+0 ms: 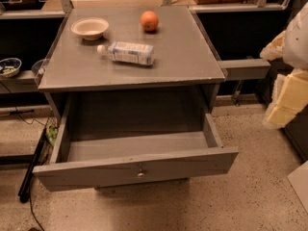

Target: Close top drawer

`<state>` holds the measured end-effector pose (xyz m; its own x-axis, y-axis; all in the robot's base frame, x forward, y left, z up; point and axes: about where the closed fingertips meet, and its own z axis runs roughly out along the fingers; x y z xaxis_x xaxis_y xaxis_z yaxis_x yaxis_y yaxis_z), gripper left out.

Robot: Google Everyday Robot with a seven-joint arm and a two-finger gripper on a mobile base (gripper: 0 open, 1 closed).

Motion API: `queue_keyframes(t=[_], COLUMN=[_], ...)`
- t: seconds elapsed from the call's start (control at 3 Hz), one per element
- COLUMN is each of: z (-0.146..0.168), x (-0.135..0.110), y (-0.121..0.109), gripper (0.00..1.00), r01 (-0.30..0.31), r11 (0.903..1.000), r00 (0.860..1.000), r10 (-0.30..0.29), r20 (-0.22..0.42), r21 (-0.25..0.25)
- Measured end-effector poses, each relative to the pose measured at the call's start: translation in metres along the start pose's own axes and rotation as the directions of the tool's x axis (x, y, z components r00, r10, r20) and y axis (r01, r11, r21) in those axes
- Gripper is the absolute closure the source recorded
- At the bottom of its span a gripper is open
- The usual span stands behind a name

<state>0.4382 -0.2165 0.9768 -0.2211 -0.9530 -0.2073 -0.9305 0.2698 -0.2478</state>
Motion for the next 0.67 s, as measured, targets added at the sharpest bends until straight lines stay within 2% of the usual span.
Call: queue_keyframes(t=[0.33,0.67], z=[0.0000,0.0000], x=[0.0000,0.0000], y=[0.0000,0.0000], gripper=[0.39,0.70], r01=[0.000,0.000], r11=[1.0000,1.0000], r00=[1.000,1.000], r10=[0.000,0.000], r20=[0.000,0.000], r21=[0.000,0.000])
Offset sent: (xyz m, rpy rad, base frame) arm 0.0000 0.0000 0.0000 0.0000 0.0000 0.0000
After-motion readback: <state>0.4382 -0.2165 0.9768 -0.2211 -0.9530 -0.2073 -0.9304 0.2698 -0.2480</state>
